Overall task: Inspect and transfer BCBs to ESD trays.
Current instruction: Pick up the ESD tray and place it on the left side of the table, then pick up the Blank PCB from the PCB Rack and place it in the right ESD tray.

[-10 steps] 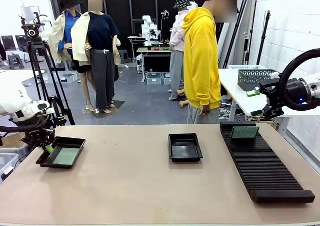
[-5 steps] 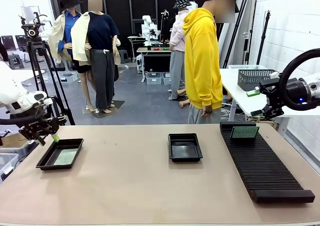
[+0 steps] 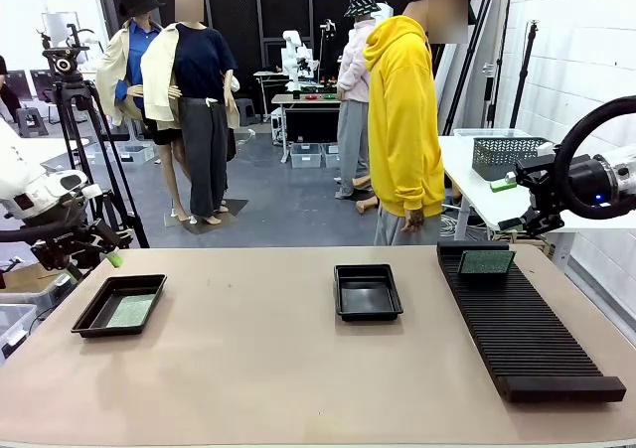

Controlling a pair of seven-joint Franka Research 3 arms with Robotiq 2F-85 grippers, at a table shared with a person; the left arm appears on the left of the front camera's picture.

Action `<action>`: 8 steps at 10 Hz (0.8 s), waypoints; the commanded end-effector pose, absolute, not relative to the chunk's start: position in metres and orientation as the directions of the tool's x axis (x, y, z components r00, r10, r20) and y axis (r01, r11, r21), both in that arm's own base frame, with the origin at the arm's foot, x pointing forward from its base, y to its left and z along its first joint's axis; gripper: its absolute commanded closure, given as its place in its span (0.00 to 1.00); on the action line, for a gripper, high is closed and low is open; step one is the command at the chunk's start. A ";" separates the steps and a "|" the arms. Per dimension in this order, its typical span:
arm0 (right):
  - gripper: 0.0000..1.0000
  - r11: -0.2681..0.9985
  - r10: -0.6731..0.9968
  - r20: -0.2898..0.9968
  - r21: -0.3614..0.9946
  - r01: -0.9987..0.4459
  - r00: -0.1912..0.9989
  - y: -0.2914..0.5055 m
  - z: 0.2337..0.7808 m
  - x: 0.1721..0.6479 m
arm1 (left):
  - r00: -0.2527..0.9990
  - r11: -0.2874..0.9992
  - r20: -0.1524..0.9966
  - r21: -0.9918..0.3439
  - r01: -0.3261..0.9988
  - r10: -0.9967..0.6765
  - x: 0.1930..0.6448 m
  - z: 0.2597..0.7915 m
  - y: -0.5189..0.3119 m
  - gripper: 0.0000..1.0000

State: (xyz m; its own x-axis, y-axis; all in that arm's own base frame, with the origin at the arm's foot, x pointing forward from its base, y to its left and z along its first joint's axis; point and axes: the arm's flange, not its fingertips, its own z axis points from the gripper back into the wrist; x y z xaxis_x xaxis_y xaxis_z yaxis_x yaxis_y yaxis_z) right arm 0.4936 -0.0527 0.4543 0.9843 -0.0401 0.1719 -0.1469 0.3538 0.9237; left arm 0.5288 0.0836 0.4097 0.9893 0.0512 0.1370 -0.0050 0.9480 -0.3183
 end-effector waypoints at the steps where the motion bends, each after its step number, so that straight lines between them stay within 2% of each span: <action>1: 0.00 0.376 -0.046 0.156 0.918 -0.128 0.987 -0.050 0.457 0.494 | 0.990 0.947 0.132 -0.320 -0.008 0.053 0.528 0.410 0.086 0.00; 8: 0.00 0.376 -0.046 0.156 0.918 -0.128 0.987 -0.050 0.457 0.494 | 0.990 0.947 0.132 -0.320 -0.008 0.053 0.528 0.410 0.086 0.00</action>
